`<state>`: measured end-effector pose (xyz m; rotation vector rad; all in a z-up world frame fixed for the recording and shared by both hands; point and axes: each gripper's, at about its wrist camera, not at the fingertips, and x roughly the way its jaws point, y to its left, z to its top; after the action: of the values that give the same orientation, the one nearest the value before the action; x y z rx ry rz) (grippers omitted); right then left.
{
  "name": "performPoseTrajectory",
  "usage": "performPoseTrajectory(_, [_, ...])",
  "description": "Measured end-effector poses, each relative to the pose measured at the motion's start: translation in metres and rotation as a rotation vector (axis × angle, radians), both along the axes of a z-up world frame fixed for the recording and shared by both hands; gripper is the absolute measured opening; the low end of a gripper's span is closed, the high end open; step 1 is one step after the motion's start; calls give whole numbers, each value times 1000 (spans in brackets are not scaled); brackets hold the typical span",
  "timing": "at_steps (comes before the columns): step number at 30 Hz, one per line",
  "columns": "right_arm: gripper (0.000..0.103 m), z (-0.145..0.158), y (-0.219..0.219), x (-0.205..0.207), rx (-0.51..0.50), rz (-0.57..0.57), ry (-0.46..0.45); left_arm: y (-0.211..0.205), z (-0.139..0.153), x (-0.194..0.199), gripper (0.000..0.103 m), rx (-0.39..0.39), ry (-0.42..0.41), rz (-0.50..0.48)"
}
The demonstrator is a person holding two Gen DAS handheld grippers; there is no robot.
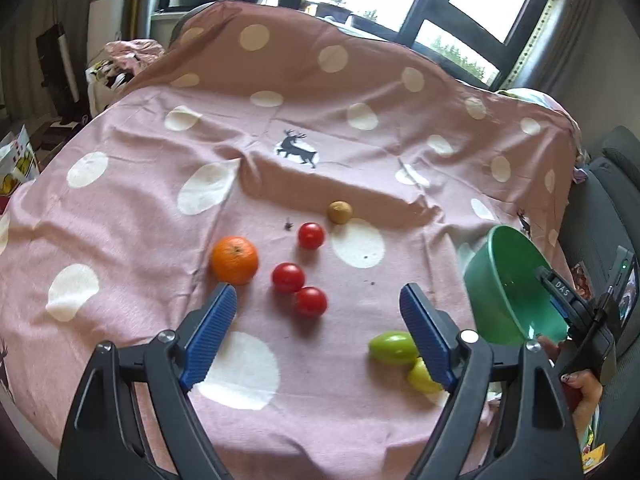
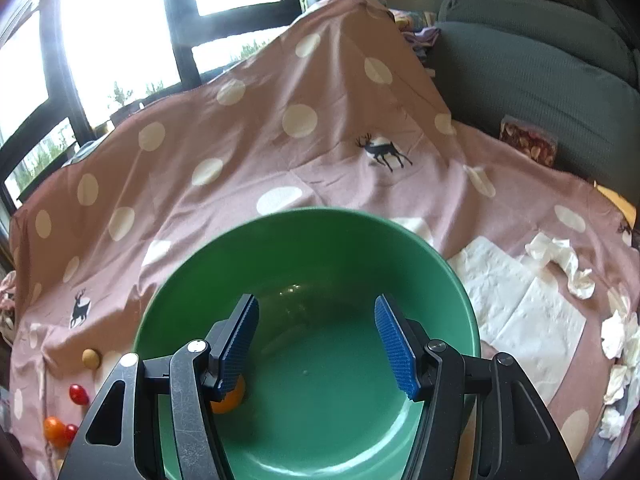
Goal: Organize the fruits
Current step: 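Move the right gripper back toward the green fruit on the cloth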
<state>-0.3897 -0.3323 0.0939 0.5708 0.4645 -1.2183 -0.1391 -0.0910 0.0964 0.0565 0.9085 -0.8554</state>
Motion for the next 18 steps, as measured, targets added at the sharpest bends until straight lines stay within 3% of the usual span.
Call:
performPoseTrajectory(5, [61, -2, -2, 8, -18, -22, 73, 19, -13, 26, 84, 13, 23, 99])
performPoseTrajectory(11, [61, 3, 9, 6, -65, -90, 150, 31, -20, 38, 84, 7, 52, 119])
performPoseTrajectory(14, [61, 5, 15, 6, -47, -87, 198, 35, -18, 39, 84, 2, 54, 120])
performPoseTrajectory(18, [61, 8, 20, 6, -5, -54, 192, 37, -16, 38, 84, 2, 60, 96])
